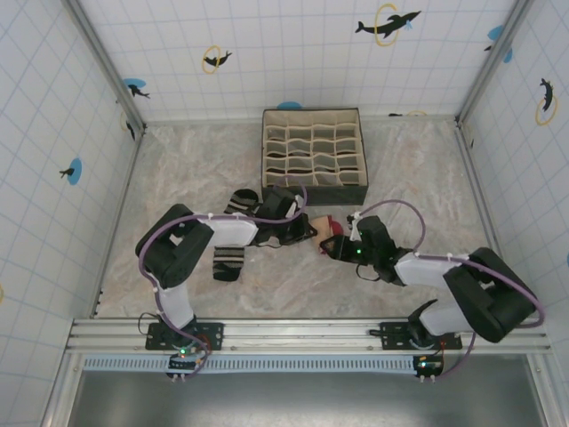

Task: Roll the socks

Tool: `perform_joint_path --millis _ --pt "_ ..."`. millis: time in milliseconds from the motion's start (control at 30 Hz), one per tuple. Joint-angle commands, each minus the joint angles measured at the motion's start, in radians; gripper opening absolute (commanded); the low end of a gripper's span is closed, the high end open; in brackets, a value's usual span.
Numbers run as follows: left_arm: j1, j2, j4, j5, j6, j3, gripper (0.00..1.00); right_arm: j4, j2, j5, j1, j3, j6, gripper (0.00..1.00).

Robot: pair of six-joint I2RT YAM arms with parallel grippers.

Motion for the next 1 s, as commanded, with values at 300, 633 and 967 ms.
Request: perform_joint_path --millis 300,633,967 --pt "0.031 -0.049 -0.236 -0.065 -0.01 -0.013 0.0 -0.33 -0.077 0.632 0.384 0.155 -0.367 0.77" --pt "0.031 -0.115 -0.26 -0.072 -0.029 -0.073 0.0 -0.244 0.207 1.033 0.597 0.305 -0.536 0.75" --pt "0.031 -0.142 -0.264 -0.074 -0.033 -0.107 0.0 -0.207 0.371 1.064 0.599 0.365 -0.549 0.58"
